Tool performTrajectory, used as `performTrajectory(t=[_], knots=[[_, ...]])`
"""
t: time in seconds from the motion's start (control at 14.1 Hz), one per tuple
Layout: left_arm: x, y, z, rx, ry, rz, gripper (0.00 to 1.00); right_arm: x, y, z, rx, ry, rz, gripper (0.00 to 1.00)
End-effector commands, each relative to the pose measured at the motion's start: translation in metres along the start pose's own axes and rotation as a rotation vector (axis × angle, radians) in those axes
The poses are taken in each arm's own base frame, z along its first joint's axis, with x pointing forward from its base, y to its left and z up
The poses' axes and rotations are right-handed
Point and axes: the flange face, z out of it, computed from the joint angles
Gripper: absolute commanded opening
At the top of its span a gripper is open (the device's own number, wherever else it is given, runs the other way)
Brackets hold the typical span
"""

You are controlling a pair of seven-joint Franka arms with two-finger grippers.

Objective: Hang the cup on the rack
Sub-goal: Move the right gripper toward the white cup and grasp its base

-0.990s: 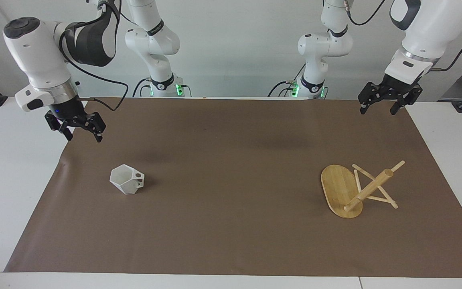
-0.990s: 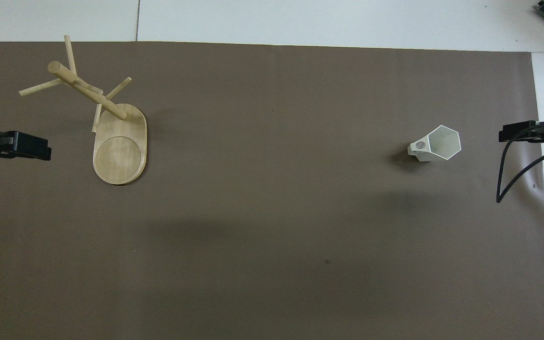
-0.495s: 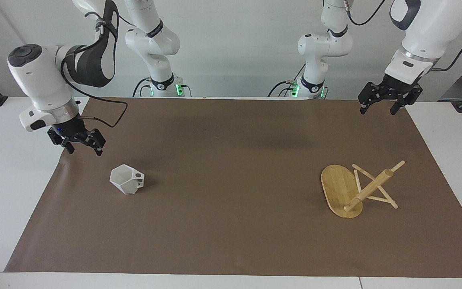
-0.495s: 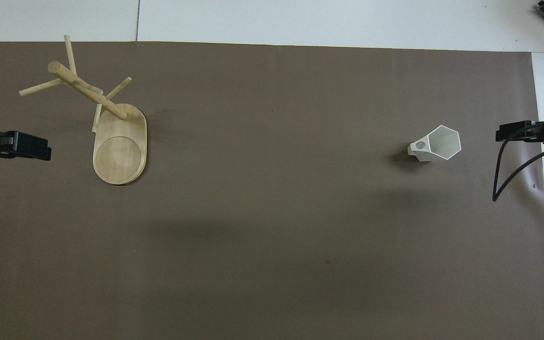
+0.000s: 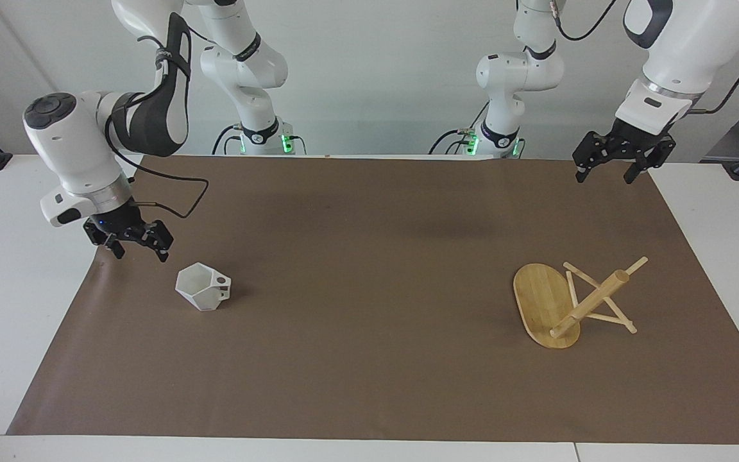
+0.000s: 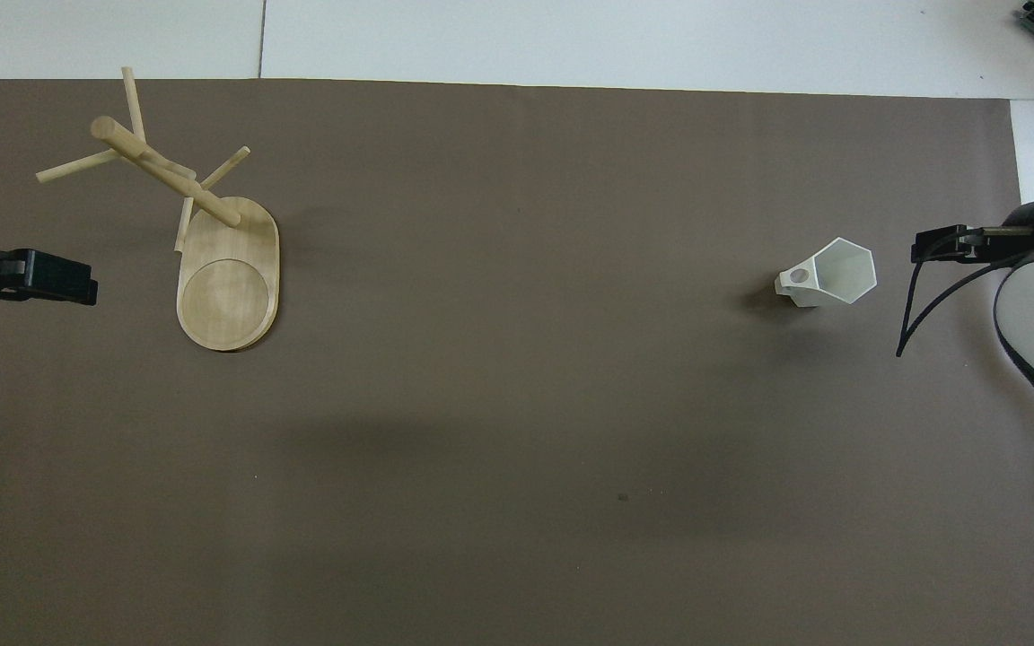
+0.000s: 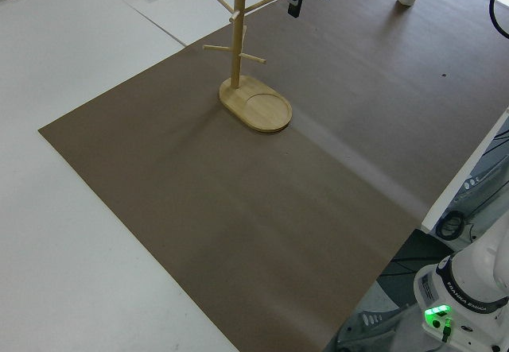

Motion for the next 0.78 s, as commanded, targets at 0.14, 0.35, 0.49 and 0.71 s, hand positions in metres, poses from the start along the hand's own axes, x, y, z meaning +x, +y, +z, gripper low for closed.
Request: performTrajectory(t=[0.14, 0.35, 0.49, 0.71], knots=[[-0.008, -0.002, 0.000, 0.014, 0.002, -0.005, 1.00, 0.007, -0.026, 0.026, 0.082, 0.035, 0.039, 1.00], [-0.008, -0.002, 0.000, 0.014, 0.002, -0.005, 1.00, 0.008, -0.045, 0.051, 0.092, 0.060, 0.037, 1.00], [-0.008, -0.002, 0.000, 0.014, 0.002, -0.005, 1.00, 0.008, -0.047, 0.062, 0.091, 0.060, 0.035, 1.00], [-0.008, -0.002, 0.000, 0.014, 0.002, -0.009, 1.00, 0.008, -0.046, 0.066, 0.091, 0.053, 0.025, 1.00]])
